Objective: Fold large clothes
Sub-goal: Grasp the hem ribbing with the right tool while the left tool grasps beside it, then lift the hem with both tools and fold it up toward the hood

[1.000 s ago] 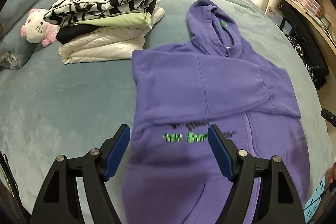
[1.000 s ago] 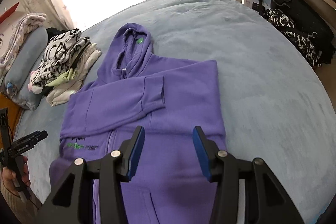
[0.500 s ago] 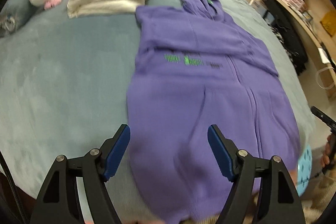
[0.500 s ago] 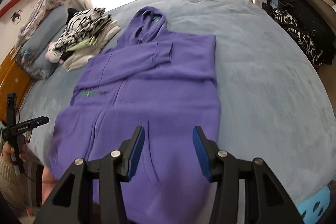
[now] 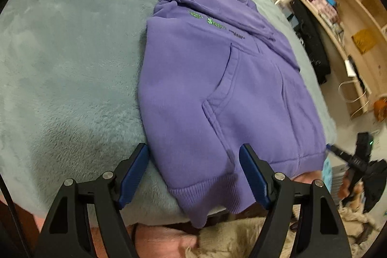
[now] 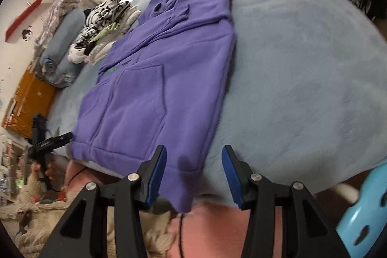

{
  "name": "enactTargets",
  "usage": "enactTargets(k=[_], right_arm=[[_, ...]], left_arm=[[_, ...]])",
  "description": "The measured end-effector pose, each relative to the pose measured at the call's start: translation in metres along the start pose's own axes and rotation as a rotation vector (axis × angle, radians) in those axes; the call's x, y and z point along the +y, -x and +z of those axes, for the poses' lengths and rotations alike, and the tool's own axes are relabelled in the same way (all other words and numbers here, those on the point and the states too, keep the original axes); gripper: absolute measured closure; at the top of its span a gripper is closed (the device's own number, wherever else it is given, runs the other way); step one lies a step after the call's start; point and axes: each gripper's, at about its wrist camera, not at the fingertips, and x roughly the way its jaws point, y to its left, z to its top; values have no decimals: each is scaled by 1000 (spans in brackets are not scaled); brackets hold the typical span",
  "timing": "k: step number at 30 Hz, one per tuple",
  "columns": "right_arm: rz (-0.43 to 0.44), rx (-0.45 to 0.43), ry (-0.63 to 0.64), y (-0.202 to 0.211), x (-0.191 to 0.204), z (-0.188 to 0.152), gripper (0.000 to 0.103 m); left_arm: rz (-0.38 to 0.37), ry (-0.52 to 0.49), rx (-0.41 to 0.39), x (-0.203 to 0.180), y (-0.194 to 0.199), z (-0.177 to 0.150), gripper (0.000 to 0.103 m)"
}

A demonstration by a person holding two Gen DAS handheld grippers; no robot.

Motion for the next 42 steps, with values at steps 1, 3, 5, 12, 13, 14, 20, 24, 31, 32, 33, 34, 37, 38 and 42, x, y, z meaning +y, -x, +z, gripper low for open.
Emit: enactTargets(k=[1, 3, 5, 12, 13, 14, 20, 24, 31, 32, 33, 34, 37, 38, 42], right_arm=[[-2, 16, 15, -6, 5, -1, 55], [-13, 47, 48, -18, 14, -2, 55], [-42, 58, 73, -25, 21, -6, 55], [-29, 78, 89, -25, 16, -14, 57], [-27, 89, 90, -26, 15, -16, 58], [-25, 96, 91, -27, 14, -18, 60], [10, 85, 66, -40, 14, -19, 63], [-4, 63, 85, -44, 29, -15, 82], [-61, -31, 164, -10, 62, -7, 86], [-61, -44, 171, -2, 65, -4, 86], [-58, -59, 181, 8, 69, -3, 86], [-54, -68, 191, 14, 73, -2, 86], [-51, -83, 231, 36, 86, -2, 87], [-54, -81, 245, 42, 90, -3, 87], [-53, -68, 311, 61, 108, -13, 87]], left_arm=[[-12, 8, 0, 2, -1, 1, 28], [-27, 18, 5, 5, -5, 4, 28], [-45, 27, 4, 9, -8, 5, 28], [-90, -26, 16, 8, -10, 4, 28], [-100, -40, 20, 7, -9, 3, 28], [-110, -52, 24, 6, -10, 2, 28], [-121, -59, 21, 2, -21, -1, 26], [-109, -14, -13, -13, -28, 2, 42], [1, -68, -19, -65, -17, 1, 85], [-1, -69, -33, -72, -8, -1, 85], [-1, -67, -43, -76, 0, -3, 86], [-5, -66, -52, -79, 8, -5, 86], [-31, -51, -70, -81, 29, -11, 87], [-41, -46, -70, -84, 35, -14, 87], [-51, -88, -52, -98, 52, -26, 87]])
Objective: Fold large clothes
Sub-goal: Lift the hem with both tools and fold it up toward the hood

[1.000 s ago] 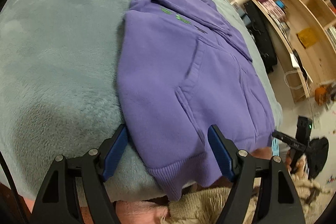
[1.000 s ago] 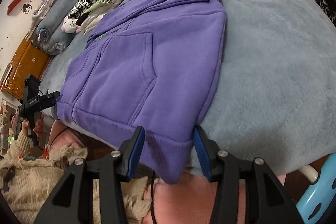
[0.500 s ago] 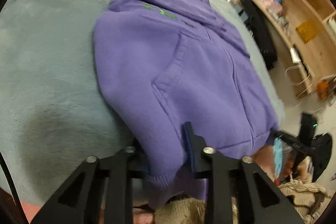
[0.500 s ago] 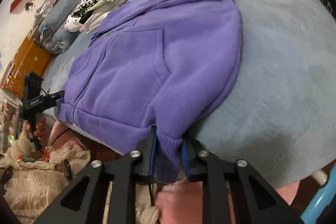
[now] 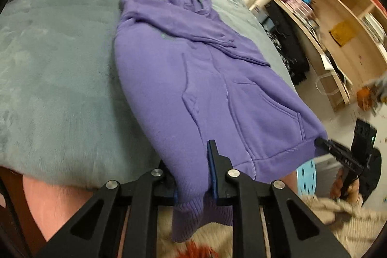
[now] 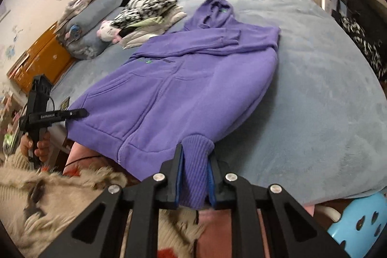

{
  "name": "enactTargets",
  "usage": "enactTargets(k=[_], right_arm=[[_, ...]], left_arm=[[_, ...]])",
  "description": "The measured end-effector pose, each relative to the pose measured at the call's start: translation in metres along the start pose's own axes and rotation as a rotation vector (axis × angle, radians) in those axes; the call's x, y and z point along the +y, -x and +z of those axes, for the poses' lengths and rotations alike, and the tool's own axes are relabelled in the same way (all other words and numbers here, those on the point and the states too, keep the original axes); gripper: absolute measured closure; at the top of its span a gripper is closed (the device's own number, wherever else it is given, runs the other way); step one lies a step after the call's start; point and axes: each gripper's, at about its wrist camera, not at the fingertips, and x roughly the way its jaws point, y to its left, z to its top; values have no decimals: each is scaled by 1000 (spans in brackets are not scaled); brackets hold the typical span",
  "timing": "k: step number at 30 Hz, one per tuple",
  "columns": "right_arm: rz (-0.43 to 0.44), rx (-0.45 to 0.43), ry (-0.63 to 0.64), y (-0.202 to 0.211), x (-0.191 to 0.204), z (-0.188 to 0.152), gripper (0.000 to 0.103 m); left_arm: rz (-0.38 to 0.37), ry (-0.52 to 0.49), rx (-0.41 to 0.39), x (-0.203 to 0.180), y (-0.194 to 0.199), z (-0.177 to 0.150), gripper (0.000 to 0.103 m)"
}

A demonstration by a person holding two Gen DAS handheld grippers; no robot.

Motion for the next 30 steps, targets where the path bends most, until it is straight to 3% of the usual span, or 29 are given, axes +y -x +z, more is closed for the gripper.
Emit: enactTargets(k=[5, 8, 14, 18, 21, 22, 23, 24, 25, 28, 30], right_arm=[[12, 9, 4, 15, 4, 0, 87], [51, -30, -68, 20, -11, 13, 87], [96, -149, -151, 14, -45, 82, 87], [114, -209, -205, -1, -69, 147, 87], [122, -235, -274, -17, -93, 200, 80], [110, -234, -313, -24, -103, 217, 78], [96, -240, -351, -31, -113, 232, 68], [105, -255, -369, -36, -120, 242, 58], [119, -272, -383, -42, -128, 252, 54], [89, -271, -410, -67, -144, 267, 47], [56, -227, -410, -92, -152, 271, 47]], left_arm=[[-26, 33, 13, 3, 20, 2, 87], [-62, 70, -9, 13, 29, 27, 87], [-47, 57, -130, 12, 32, 122, 86], [-30, 100, -173, 22, 8, 209, 80], [-28, 163, -165, 34, -19, 267, 71], [-40, 190, -160, 39, -26, 280, 58], [-62, 233, -168, 48, -35, 296, 37], [-62, 256, -190, 54, -40, 301, 27], [-49, 279, -219, 57, -46, 305, 14], [-26, 306, -244, 74, -66, 323, 11], [42, 297, -207, 85, -87, 329, 11]])
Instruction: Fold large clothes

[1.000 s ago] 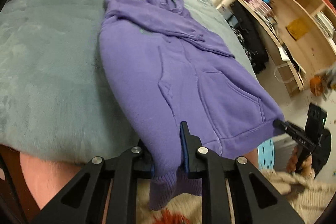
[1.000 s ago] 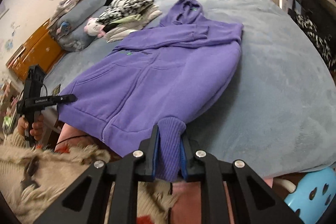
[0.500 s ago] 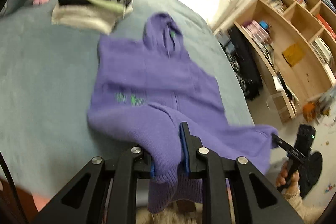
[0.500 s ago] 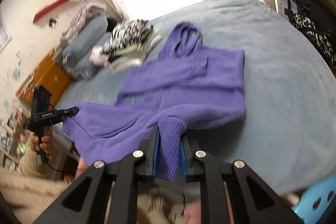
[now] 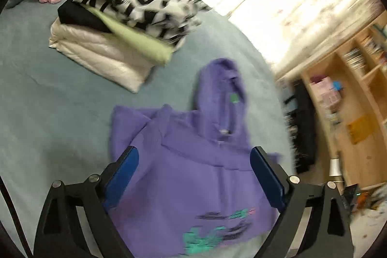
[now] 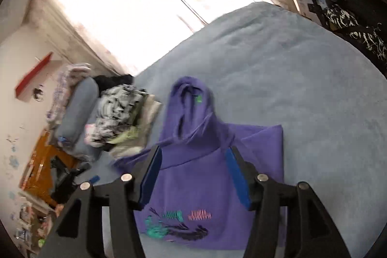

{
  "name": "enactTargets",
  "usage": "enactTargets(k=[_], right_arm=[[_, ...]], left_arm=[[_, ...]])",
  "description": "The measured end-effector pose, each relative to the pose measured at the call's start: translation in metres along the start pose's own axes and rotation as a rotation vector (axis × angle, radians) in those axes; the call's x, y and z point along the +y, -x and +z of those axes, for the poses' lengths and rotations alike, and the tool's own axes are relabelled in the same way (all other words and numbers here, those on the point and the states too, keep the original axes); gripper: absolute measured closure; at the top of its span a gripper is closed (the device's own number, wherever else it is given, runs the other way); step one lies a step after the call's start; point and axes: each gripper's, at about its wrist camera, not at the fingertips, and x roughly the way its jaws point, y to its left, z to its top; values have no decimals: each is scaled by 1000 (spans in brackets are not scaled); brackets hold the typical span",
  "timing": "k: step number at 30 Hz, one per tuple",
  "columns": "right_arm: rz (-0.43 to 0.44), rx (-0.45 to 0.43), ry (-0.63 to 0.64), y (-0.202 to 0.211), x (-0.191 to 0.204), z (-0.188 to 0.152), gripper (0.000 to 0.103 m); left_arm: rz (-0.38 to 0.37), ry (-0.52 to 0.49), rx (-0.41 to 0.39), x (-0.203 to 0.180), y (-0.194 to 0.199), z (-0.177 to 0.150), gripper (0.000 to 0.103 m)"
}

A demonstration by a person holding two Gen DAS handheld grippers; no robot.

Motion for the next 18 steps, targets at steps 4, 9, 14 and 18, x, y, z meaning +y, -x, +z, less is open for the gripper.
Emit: enactTargets(k=[4, 9, 14, 18], right_arm=[[-94, 100, 7, -48, -26, -13, 47], [-171, 198, -12, -98, -56, -26, 47], [-249, 232, 27, -136, -70, -22, 47], [-264, 235, 37, -161, -75, -14, 47]], left_arm=[[133, -69, 71, 12, -47, -3, 11], [250, -184, 125, 11, -96, -10, 11], [313, -294, 121, -2, -130, -11, 18], [355, -349, 139, -6, -156, -10, 51]])
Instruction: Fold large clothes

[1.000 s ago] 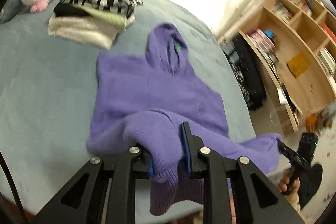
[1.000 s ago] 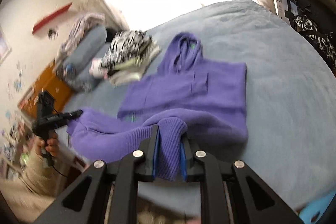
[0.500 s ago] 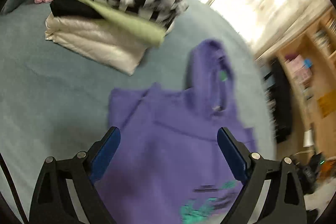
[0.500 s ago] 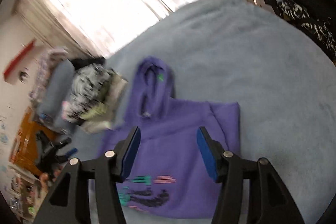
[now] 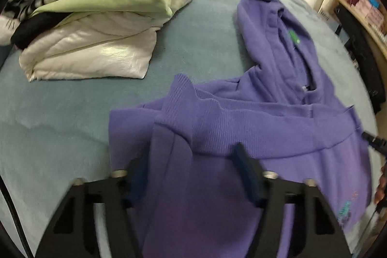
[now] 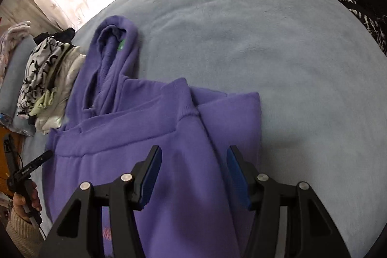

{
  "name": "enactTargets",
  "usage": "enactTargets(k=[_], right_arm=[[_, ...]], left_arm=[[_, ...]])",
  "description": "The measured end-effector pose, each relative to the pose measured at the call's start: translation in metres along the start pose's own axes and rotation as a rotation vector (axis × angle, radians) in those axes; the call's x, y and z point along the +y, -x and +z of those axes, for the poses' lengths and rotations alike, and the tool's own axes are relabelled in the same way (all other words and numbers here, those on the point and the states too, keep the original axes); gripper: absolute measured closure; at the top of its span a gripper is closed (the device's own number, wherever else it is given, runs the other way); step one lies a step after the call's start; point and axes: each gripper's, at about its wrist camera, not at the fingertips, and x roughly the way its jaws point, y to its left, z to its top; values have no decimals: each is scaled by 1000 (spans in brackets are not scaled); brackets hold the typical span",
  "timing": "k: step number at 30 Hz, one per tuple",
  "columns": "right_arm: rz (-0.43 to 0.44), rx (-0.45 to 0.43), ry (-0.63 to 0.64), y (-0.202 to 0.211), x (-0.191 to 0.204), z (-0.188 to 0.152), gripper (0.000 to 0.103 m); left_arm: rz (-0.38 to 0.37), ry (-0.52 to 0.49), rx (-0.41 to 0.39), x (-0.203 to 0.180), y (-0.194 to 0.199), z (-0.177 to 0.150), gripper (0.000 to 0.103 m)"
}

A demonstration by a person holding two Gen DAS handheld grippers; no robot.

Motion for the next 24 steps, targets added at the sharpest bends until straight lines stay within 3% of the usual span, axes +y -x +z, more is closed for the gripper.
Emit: enactTargets(k=[2, 4, 6, 8, 12, 14, 20, 24], right_arm=[[-6, -20, 17, -8, 6, 4, 47], [-34, -29, 52, -14, 14, 6, 48], [-66, -26, 104, -17, 23, 5, 95], [-72, -74, 118, -3, 26, 4, 96], [21, -211, 40, 46, 14, 9, 96], [-7, -233, 53, 47, 16, 13, 96], [-105, -124, 7, -11, 6, 17, 96], [-127, -111, -4, -29, -1, 8, 96]], left_arm=[[34, -25, -15, -4, -4, 3, 64], [89, -44, -14, -8, -5, 7, 90], [87, -55, -19, -7, -1, 8, 95], [58, -62, -56, -5, 14, 10, 96], [-32, -4, -130, 10, 40, 20, 96], [-45, 21, -136, 17, 36, 26, 96], [-39, 85, -56, 34, -21, 18, 95], [-76, 100, -94, 41, -28, 11, 93]])
